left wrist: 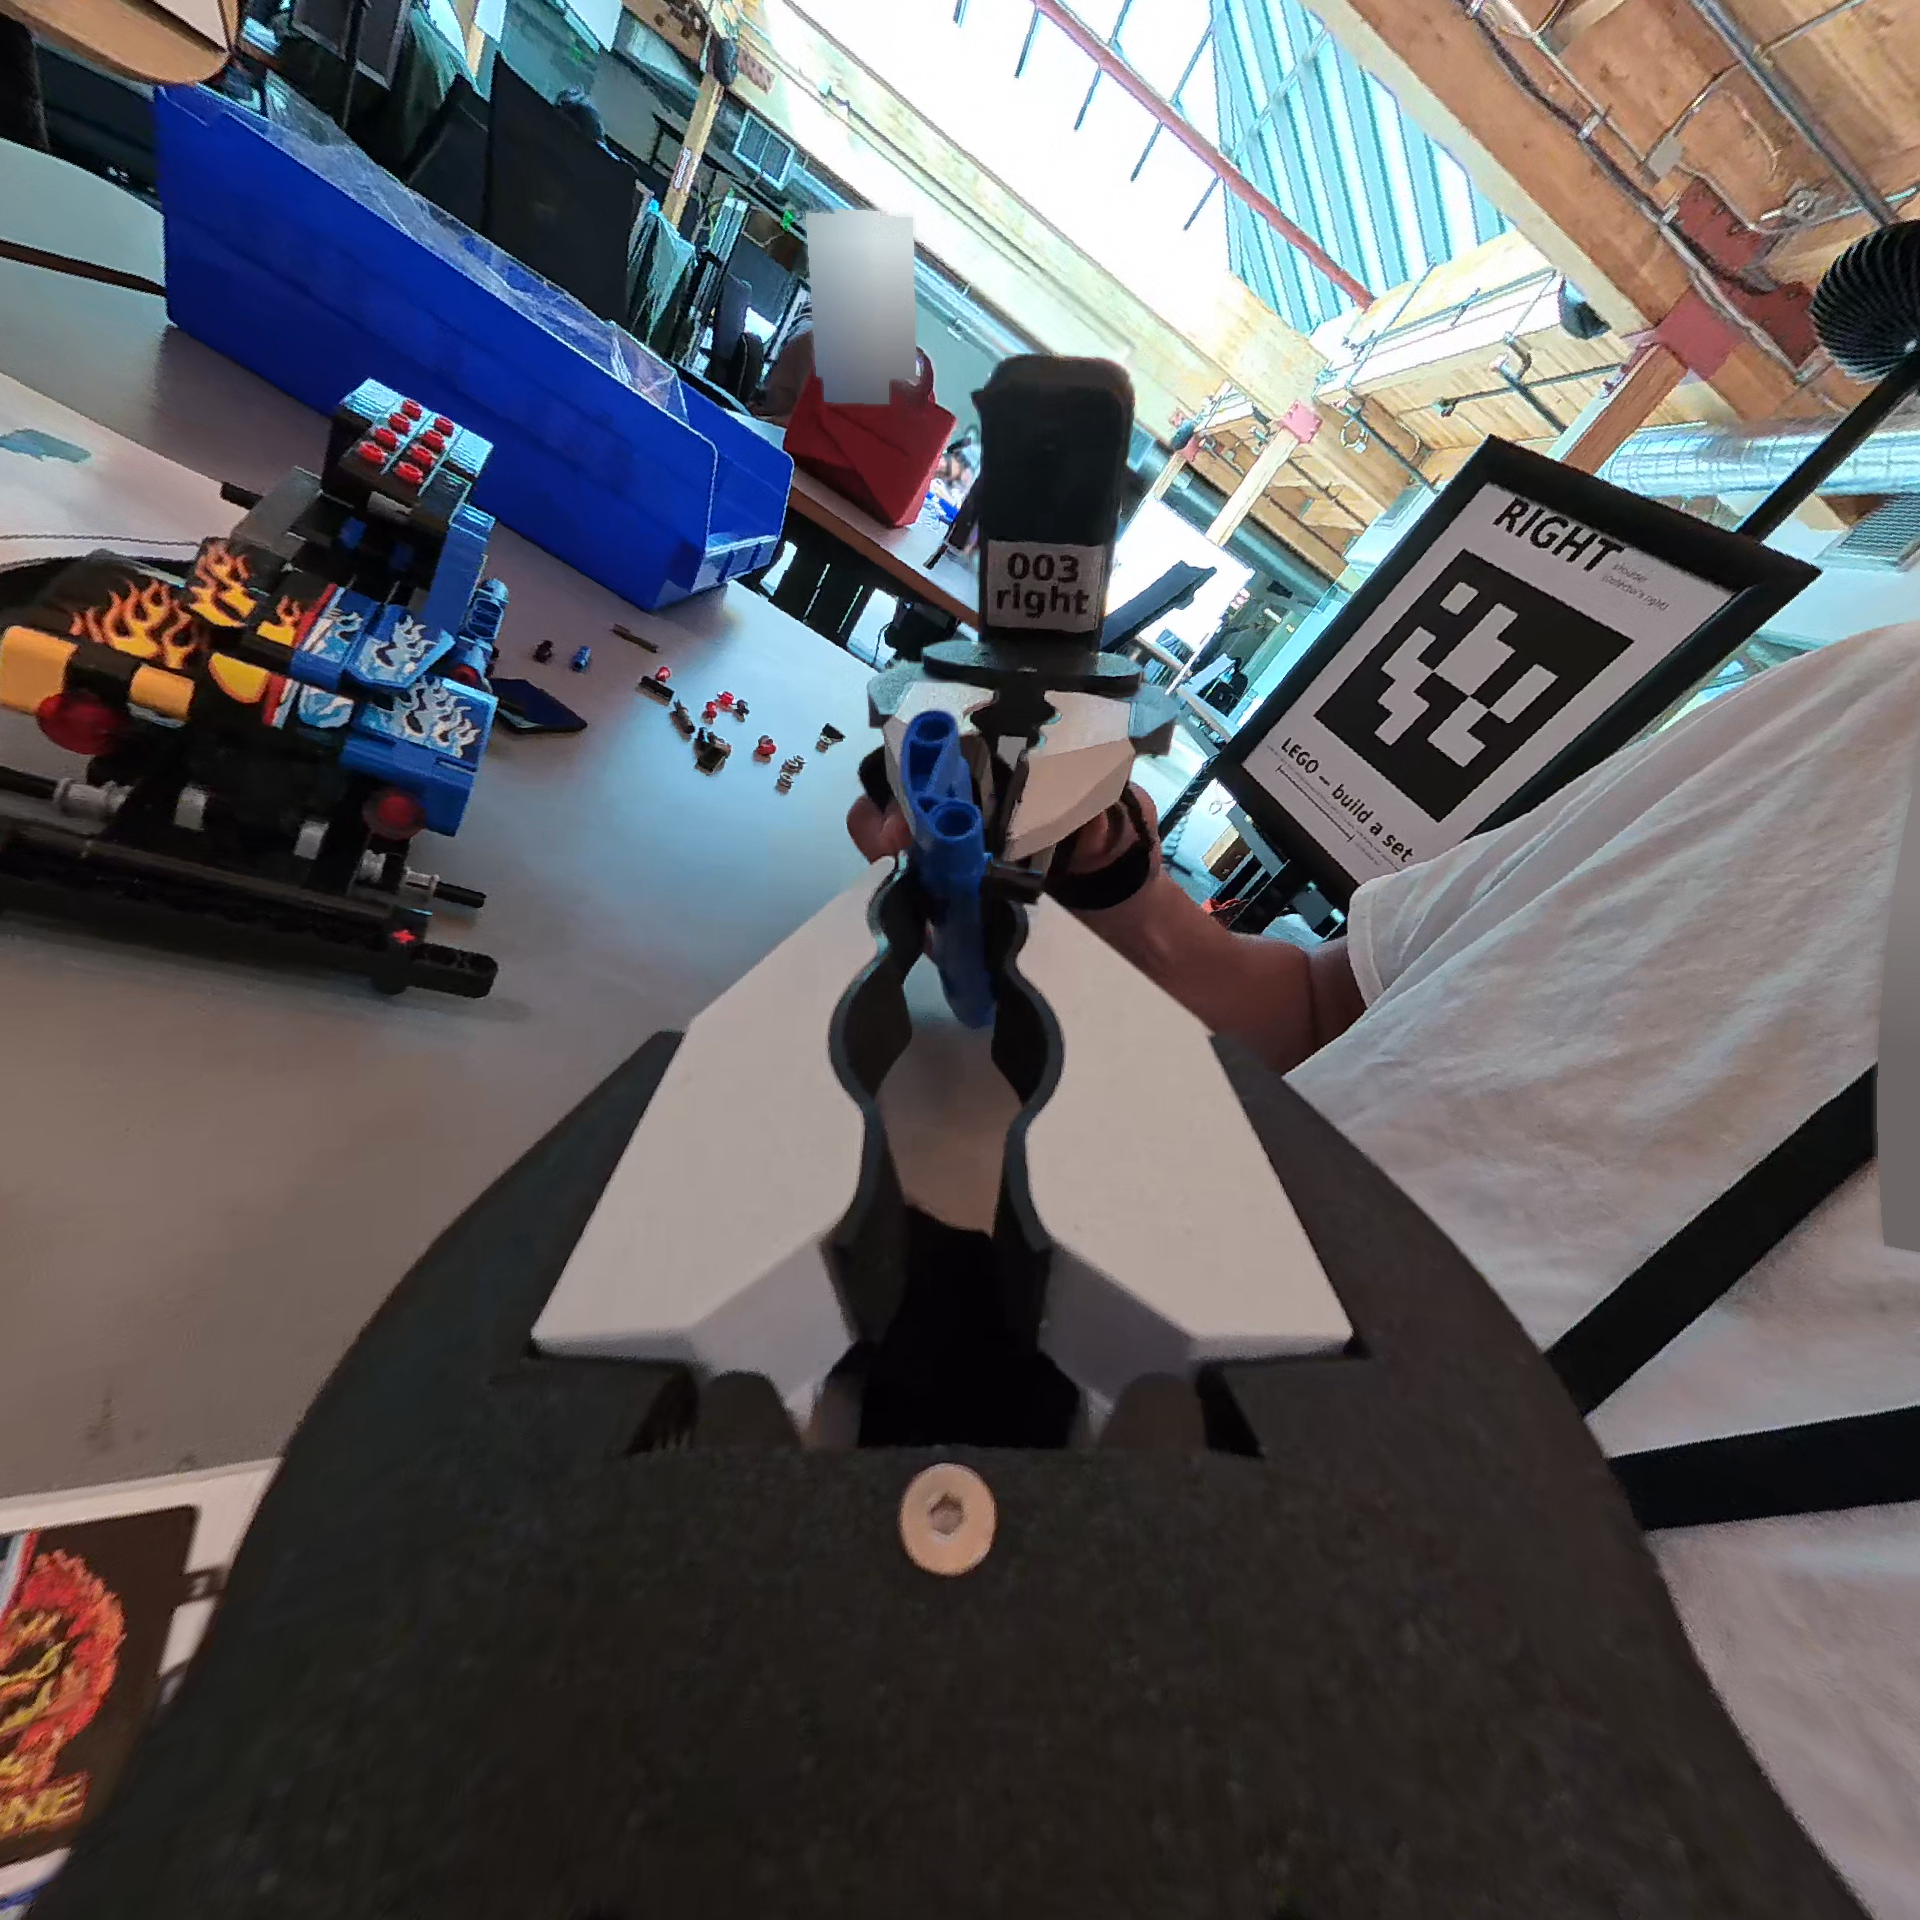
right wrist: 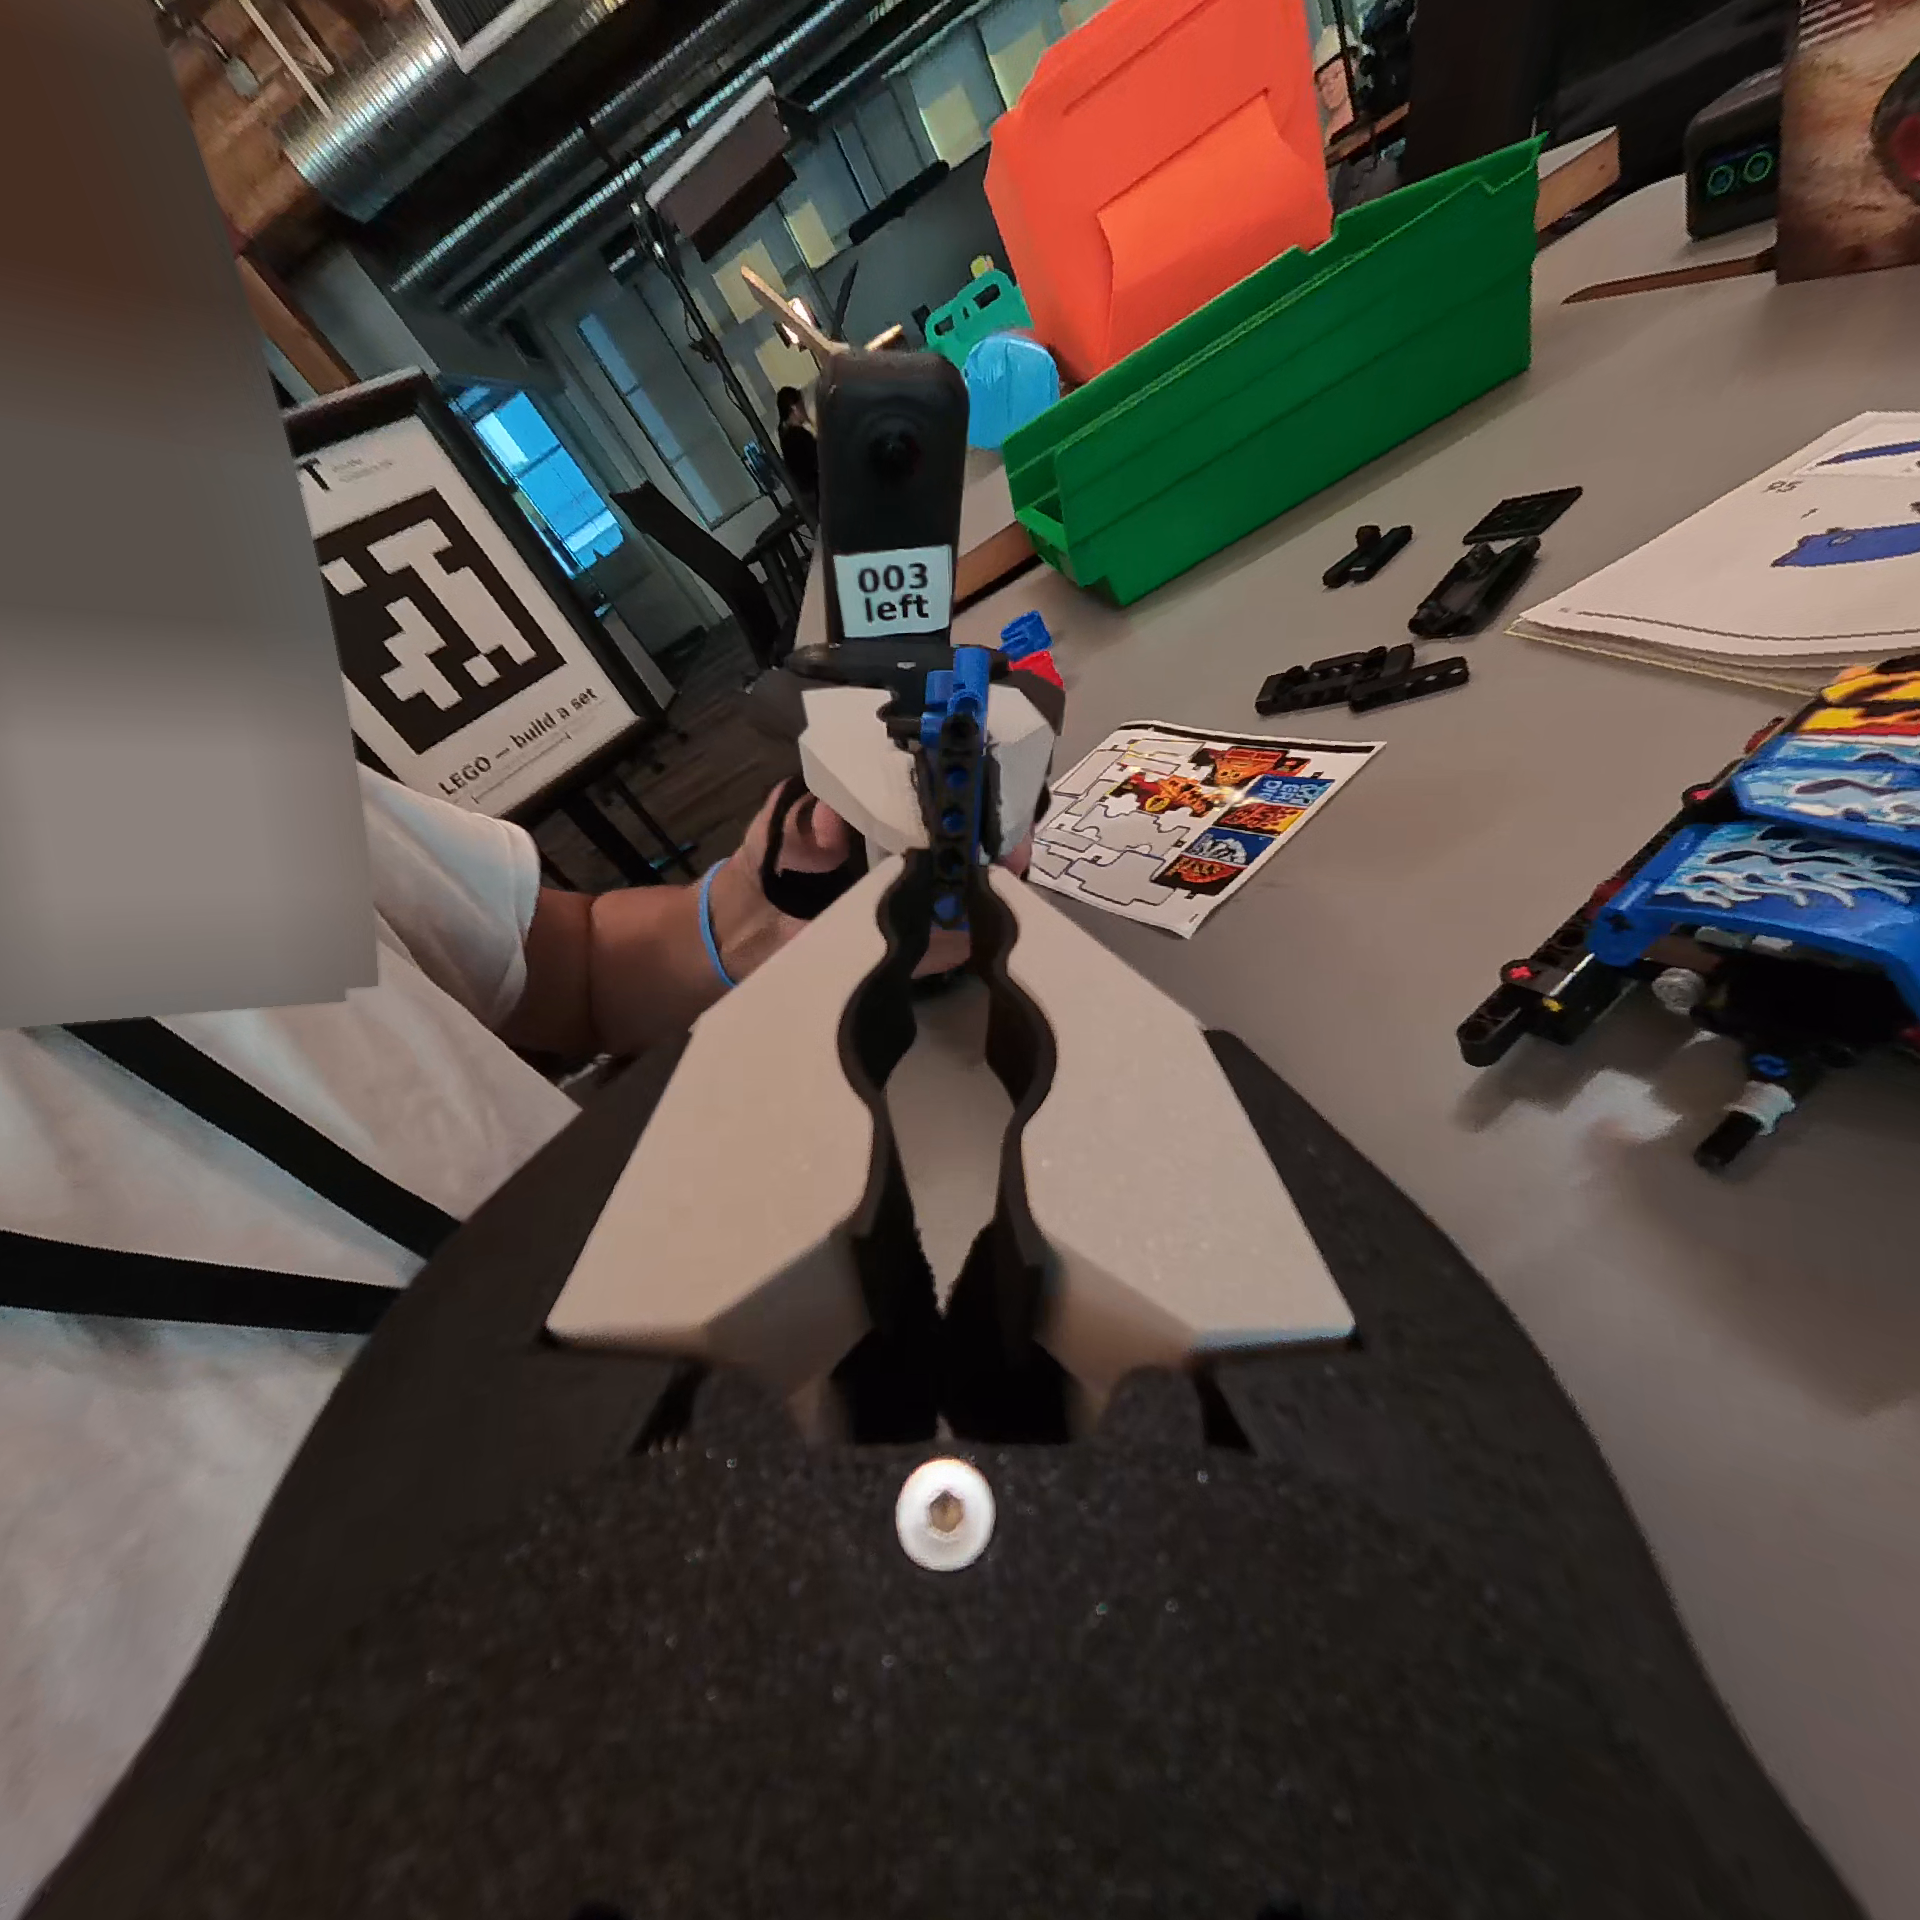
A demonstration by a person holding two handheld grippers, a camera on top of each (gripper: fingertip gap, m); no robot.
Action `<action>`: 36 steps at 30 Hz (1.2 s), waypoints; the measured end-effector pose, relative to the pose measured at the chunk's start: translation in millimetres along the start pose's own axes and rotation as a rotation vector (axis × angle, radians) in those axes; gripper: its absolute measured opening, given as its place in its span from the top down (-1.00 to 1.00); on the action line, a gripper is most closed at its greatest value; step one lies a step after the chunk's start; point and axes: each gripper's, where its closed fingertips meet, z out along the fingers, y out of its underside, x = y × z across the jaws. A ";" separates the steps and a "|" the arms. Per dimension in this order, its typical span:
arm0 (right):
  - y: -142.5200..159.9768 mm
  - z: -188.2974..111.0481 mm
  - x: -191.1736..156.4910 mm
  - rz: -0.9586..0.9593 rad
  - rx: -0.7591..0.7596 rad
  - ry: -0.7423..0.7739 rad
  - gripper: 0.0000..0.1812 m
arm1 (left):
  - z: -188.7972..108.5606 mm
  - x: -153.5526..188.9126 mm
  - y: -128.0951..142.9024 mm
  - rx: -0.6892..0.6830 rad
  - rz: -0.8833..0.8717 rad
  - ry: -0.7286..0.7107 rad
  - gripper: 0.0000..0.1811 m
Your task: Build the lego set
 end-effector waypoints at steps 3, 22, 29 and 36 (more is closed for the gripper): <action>2.5 2.2 -1.8 -0.003 -0.024 -0.005 0.93 | 1.9 2.3 -2.5 0.042 -0.059 0.035 0.92; -11.0 3.7 -62.7 0.271 0.043 -0.539 0.50 | 3.8 79.9 16.3 -0.111 -0.047 0.477 0.91; -5.1 3.7 -69.7 0.325 0.042 -0.638 0.53 | 6.9 76.1 22.7 -0.149 -0.134 0.492 0.91; 3.4 7.0 -44.8 0.207 -0.011 -0.423 0.68 | 12.4 40.9 26.9 -0.161 -0.068 0.261 0.91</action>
